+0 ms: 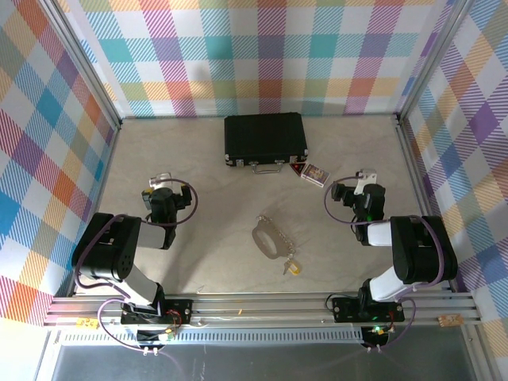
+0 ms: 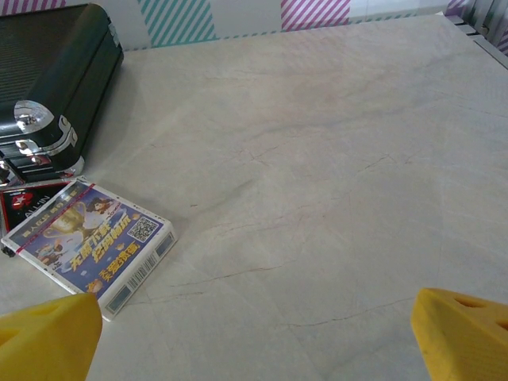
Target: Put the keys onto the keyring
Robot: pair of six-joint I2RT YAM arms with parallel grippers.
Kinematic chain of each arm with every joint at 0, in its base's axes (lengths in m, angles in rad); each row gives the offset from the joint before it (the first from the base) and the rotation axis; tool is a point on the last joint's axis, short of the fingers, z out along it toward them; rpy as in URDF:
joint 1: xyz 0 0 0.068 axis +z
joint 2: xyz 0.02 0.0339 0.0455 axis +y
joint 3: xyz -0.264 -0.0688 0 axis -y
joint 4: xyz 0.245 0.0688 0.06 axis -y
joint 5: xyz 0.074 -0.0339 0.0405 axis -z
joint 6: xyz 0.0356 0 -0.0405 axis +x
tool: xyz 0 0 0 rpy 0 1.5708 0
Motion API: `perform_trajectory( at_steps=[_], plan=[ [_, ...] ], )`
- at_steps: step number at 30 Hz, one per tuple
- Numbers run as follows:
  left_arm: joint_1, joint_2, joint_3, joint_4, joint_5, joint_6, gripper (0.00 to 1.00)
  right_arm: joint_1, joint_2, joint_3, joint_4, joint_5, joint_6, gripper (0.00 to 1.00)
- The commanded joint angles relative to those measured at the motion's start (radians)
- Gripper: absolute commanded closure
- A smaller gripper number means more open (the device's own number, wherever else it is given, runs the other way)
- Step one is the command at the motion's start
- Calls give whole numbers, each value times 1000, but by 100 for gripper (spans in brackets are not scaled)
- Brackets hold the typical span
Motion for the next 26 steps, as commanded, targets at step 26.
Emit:
perform_trajectory(
  at_steps=[26],
  plan=[
    [7,0,16,-6,107,12,0,3,0,30,-17,-9,-16,1]
  ],
)
